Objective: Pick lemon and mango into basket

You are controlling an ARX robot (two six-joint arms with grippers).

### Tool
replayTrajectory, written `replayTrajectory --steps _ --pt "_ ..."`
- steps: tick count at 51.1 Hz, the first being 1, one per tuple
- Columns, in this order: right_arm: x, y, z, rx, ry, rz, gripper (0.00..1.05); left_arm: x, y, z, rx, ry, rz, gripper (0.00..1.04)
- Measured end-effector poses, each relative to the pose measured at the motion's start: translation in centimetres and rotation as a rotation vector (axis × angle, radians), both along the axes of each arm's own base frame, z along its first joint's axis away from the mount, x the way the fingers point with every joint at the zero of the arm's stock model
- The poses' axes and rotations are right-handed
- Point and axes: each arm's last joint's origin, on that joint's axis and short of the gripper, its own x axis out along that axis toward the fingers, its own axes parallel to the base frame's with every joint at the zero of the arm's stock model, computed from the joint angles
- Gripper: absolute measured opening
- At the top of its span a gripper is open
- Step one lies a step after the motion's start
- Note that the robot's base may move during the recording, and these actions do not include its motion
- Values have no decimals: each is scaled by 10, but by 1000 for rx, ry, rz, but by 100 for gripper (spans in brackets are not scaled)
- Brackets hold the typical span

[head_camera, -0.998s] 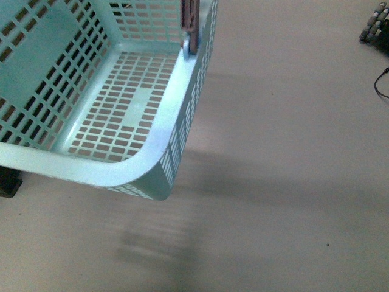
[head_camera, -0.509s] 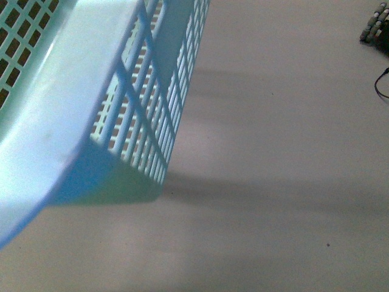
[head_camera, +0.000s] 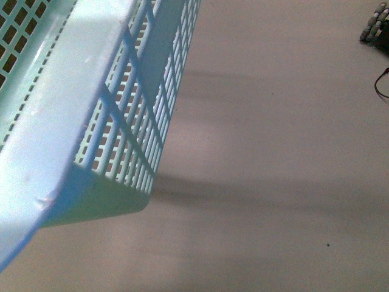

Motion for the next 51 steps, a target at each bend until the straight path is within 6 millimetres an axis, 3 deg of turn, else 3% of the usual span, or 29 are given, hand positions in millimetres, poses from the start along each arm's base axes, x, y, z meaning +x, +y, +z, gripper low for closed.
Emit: replayTrajectory --steps 51 --pt "0 0 0 0 0 0 96 0 0 0 2 0 0 5"
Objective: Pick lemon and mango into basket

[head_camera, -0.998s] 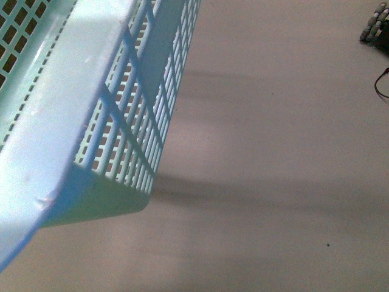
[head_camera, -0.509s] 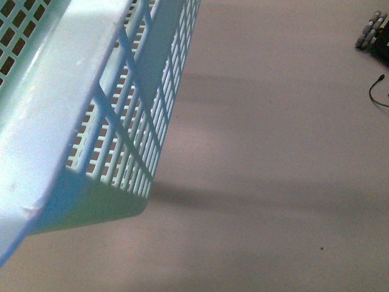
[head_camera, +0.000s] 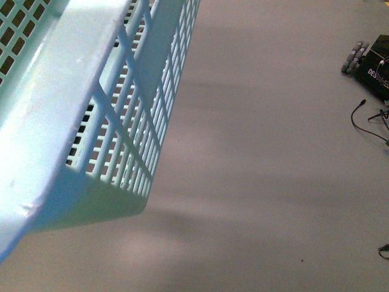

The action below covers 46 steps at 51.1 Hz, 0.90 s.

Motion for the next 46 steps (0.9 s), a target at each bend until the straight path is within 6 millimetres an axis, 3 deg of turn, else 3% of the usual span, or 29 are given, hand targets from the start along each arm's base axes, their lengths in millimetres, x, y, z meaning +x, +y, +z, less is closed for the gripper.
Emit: replayTrajectory --steps 46 --pt "0 0 0 0 0 0 96 0 0 0 0 0 0 5"
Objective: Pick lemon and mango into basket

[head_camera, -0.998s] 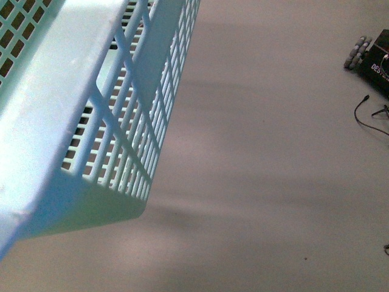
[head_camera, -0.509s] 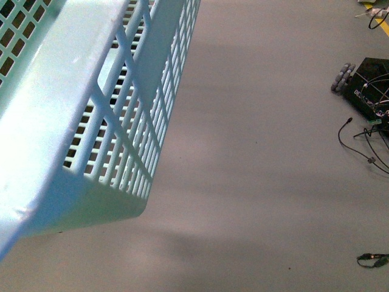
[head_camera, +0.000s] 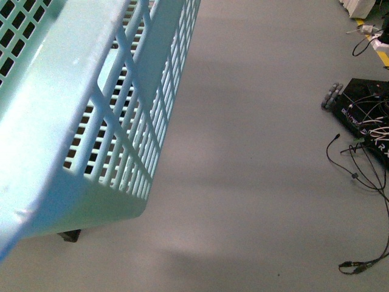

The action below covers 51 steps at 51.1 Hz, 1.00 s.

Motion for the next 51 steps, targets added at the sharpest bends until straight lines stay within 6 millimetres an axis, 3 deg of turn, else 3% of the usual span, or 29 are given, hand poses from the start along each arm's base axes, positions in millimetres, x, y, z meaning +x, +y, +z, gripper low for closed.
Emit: replayTrajectory --steps 51 --pt "0 0 0 0 0 -4 96 -1 0 1 -2 -3 -5 5"
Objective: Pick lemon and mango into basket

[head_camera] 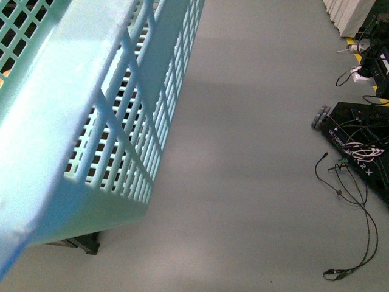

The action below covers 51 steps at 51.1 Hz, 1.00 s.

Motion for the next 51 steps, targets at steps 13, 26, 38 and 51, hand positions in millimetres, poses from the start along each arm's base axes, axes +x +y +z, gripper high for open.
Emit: replayTrajectory --steps 13,26,38,51 --pt "0 0 0 0 0 1 96 -1 -1 0 -4 0 -6 5" --pt "0 0 0 0 1 5 96 0 0 0 -1 0 -3 5" --pt "0 0 0 0 -1 2 96 -1 0 1 -2 -2 -1 5" --pt "0 0 0 0 -1 2 96 -1 1 1 -3 -4 1 5"
